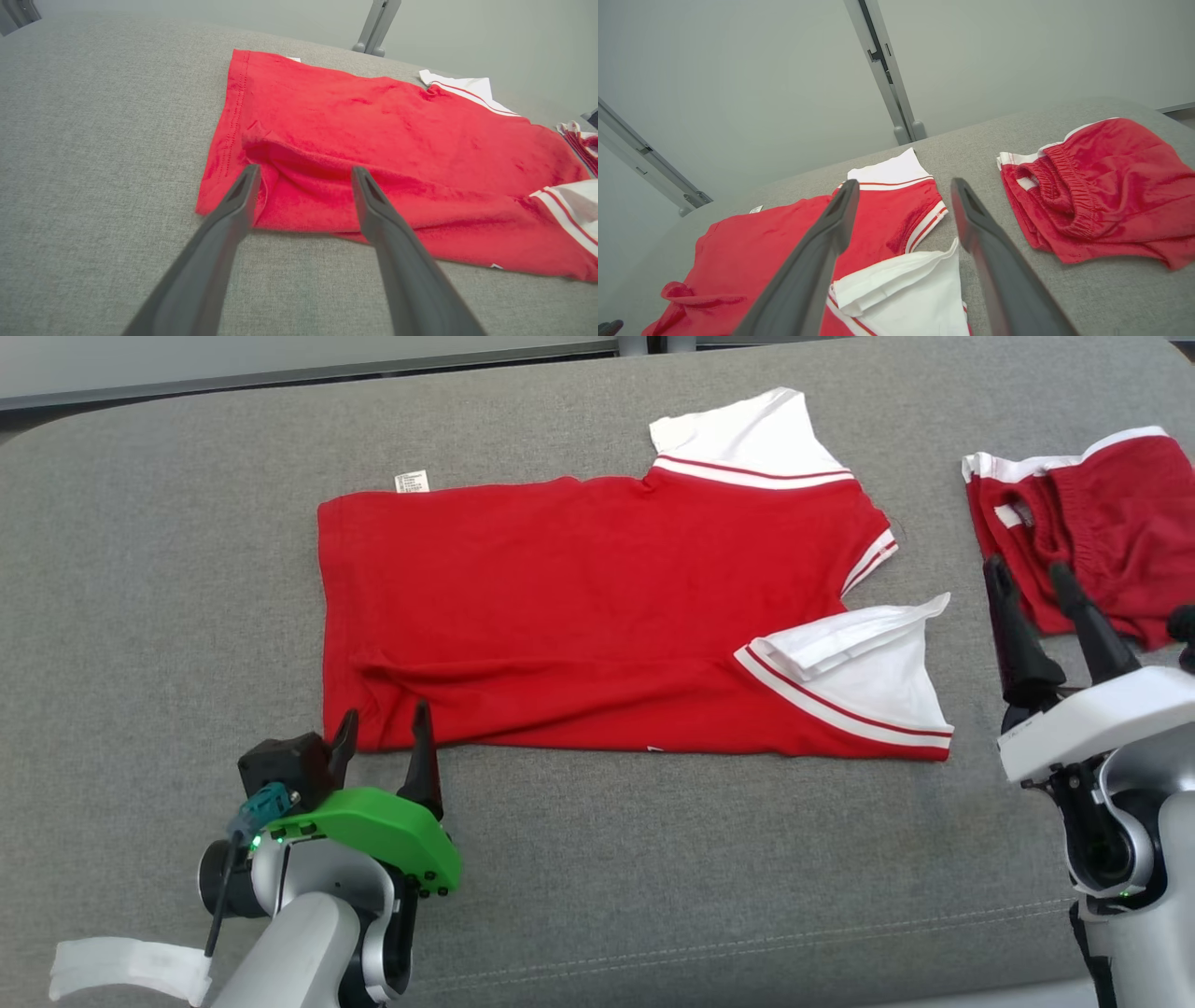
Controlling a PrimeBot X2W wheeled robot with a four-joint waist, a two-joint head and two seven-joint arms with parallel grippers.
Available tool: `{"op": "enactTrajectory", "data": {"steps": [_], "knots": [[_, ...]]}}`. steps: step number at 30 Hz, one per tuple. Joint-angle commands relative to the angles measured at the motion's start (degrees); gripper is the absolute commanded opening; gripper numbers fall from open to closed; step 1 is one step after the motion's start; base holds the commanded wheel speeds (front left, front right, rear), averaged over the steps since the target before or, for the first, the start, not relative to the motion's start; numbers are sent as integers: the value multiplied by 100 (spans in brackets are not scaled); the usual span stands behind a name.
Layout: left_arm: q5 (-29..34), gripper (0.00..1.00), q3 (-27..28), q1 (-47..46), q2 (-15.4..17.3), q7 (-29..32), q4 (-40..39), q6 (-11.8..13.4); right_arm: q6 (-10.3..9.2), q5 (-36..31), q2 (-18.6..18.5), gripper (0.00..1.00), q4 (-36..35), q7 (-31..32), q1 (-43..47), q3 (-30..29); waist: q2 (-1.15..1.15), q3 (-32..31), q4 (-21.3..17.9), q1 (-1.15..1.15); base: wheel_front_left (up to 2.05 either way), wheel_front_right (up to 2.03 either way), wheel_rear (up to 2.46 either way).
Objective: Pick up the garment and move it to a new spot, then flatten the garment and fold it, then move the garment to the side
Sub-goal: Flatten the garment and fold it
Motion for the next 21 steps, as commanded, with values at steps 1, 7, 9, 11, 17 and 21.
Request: {"op": "enactTrajectory", "data": {"steps": [1,7,9,11,17,21], "knots": [[64,100,-31,103,-15,-77,-23,44,-2,-42,68,100,-113,-63,178,-8,0,-45,-24,0,0,0,0],[89,100,-134,245,-127,-275,193,-12,-2,-101,361,100,-318,-206,669,-36,0,-165,-83,0,0,0,0],[80,100,-174,263,-160,-298,253,-45,-2,-143,398,100,-324,-242,776,-22,0,-193,-91,0,0,0,0],[82,100,-202,256,-175,-343,302,-71,-1,-138,453,100,-327,-276,859,10,0,-218,-98,0,0,0,0],[78,100,-249,276,-240,-438,366,-101,-2,-191,556,100,-334,-359,1044,116,0,-289,-126,0,0,0,0],[62,100,-262,304,-270,-487,383,-112,-2,-245,591,100,-242,-375,1105,206,0,-318,-110,0,0,0,0]]}}
